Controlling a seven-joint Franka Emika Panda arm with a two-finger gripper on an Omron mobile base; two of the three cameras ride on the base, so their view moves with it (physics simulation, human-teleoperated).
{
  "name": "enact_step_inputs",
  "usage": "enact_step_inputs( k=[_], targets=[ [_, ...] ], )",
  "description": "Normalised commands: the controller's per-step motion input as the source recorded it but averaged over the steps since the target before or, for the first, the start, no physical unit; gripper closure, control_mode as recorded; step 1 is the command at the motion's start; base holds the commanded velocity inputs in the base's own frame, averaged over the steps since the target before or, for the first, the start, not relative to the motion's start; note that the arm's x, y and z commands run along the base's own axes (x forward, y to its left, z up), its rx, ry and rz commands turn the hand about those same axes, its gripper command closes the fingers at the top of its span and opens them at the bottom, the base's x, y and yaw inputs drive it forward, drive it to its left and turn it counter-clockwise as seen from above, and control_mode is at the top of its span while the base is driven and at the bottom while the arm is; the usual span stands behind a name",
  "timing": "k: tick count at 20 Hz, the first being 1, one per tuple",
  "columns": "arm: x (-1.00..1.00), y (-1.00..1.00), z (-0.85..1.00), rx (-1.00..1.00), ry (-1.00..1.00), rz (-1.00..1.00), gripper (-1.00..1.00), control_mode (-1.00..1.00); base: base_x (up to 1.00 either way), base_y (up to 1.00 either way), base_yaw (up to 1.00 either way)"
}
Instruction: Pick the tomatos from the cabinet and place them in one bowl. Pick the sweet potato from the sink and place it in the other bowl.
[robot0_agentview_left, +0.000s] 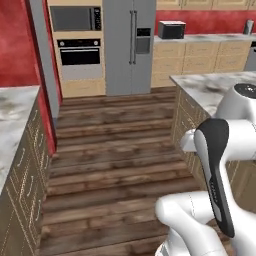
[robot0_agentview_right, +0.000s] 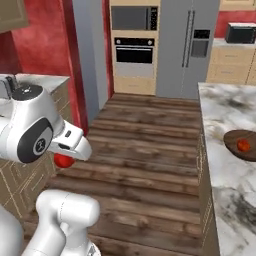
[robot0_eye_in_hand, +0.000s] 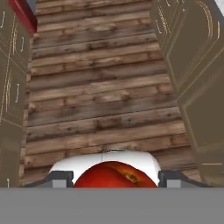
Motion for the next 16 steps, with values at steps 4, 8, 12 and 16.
enact_step_inputs(
  k=[4,8,12,16],
  targets=[
    [0.00,0.00,0.00,0.00,0.00,0.00,1.00,1.00,0.51,-0.06,-0.24],
    [0.00,0.00,0.00,0.00,0.00,0.00,1.00,1.00,0.10,0.00,-0.40],
    [0.00,0.00,0.00,0.00,0.00,0.00,1.00,1.00,0.00,0.00,-0.47],
    [0.00,0.00,0.00,0.00,0.00,0.00,1.00,1.00,0.00,0.00,-0.47]
  ],
)
